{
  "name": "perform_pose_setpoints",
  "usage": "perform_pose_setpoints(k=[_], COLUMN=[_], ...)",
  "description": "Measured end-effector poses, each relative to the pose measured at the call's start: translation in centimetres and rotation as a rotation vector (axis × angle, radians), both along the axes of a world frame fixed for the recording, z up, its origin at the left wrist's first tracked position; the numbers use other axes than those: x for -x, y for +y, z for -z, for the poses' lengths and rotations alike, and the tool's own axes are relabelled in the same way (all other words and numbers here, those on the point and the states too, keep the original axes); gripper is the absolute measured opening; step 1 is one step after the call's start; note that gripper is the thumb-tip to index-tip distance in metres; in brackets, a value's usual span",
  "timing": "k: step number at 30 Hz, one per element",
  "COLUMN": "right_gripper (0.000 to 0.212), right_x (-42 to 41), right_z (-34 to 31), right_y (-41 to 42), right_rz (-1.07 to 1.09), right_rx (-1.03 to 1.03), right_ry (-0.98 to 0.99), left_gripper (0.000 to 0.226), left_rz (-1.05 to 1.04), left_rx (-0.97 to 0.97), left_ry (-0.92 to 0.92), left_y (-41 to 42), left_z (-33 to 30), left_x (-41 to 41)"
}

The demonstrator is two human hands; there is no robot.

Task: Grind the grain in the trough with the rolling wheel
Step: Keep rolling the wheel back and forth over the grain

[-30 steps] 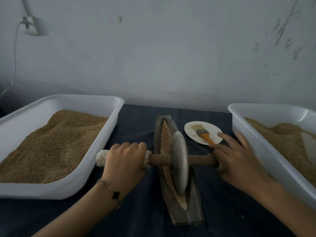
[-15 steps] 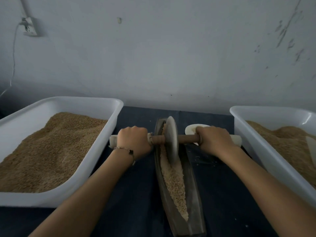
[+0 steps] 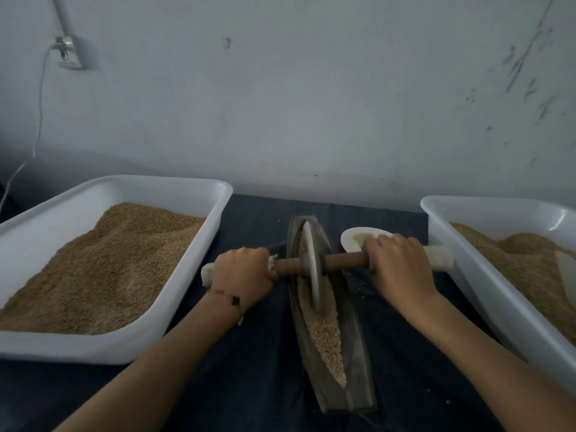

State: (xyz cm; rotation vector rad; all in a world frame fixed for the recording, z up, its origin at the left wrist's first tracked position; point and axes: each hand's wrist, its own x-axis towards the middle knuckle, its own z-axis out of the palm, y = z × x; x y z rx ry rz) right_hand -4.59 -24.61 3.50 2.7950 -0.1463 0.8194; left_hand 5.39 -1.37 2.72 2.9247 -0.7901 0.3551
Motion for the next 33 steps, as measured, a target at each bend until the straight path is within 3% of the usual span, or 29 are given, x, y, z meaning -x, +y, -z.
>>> perform_pose_setpoints(k=[3, 11, 17, 20, 25, 33], right_gripper=[0.036, 0.049, 0.036, 0.023, 0.019, 0.009], right_x=[4.6, 8.6, 2.9, -1.4, -5.5, -4.2], right_z=[0.4, 0.0, 0.6, 0.3, -0.1, -0.6], right_y=[0.9, 0.7, 0.0, -0.9, -1.6, -0.7], right_rz=[-0.068, -0.089, -0.04, 0.01, 0.083, 0.054], right_rx=[-0.012, -0.064, -0.016, -0.025, -0.022, -0.002], right_ry=[-0.079, 0.034, -0.056, -0.047, -0.018, -0.005], left_gripper=[0.016, 0.021, 0.016, 0.019, 0.021, 0.02], left_rz=[0.048, 0.09, 0.002, -0.033, -0.091, -0.071], left_rx=[-0.05, -0.135, -0.082, -0.03, 0.04, 0.047], left_ry=[0.037, -0.071, 0.109, 0.082, 0.035, 0.043], left_y=[1.8, 2.9, 1.2, 0.1, -1.5, -0.6], left_z=[-0.2, -1.4, -0.5, -0.3, -0.4, 0.5], left_x=[3.6, 7.1, 1.8, -0.6, -3.8, -2.8])
